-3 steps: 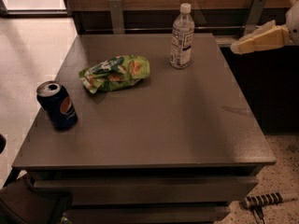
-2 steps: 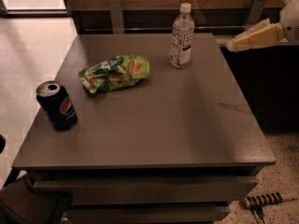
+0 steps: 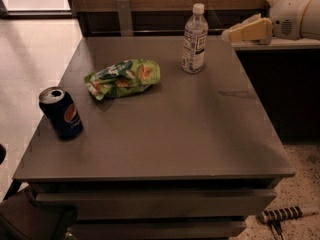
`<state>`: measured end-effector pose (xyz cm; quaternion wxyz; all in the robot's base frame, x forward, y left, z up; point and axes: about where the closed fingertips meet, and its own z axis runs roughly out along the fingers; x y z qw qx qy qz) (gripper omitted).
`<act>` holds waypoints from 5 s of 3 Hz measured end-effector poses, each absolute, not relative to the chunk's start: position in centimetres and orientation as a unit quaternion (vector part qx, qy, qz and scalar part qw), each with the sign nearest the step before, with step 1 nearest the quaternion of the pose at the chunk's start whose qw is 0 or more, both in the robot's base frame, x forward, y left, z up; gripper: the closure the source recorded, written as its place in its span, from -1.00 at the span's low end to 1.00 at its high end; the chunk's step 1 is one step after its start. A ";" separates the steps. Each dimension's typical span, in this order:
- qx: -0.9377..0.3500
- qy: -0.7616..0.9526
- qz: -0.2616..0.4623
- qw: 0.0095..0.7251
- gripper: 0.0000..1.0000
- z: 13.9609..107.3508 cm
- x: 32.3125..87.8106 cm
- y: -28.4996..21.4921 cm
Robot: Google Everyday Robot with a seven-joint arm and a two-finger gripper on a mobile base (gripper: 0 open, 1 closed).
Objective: Knock blue plastic bottle over
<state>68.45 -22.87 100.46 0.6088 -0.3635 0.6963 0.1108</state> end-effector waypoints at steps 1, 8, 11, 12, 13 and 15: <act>-0.347 0.695 0.156 0.610 -1.00 98.3 71.6 -21.0; -0.321 0.681 0.269 0.601 0.72 90.7 75.7 -13.4; -0.335 0.702 0.232 0.584 1.00 92.9 74.6 -13.5; -0.352 0.730 0.174 0.559 1.00 95.4 73.3 -14.0; -0.361 0.757 0.124 0.530 1.00 96.7 72.5 -14.6; -0.380 0.802 0.082 0.454 1.00 96.4 70.7 -16.0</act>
Offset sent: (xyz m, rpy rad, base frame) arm 0.0673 0.0586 -0.0827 0.2220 0.1232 0.0926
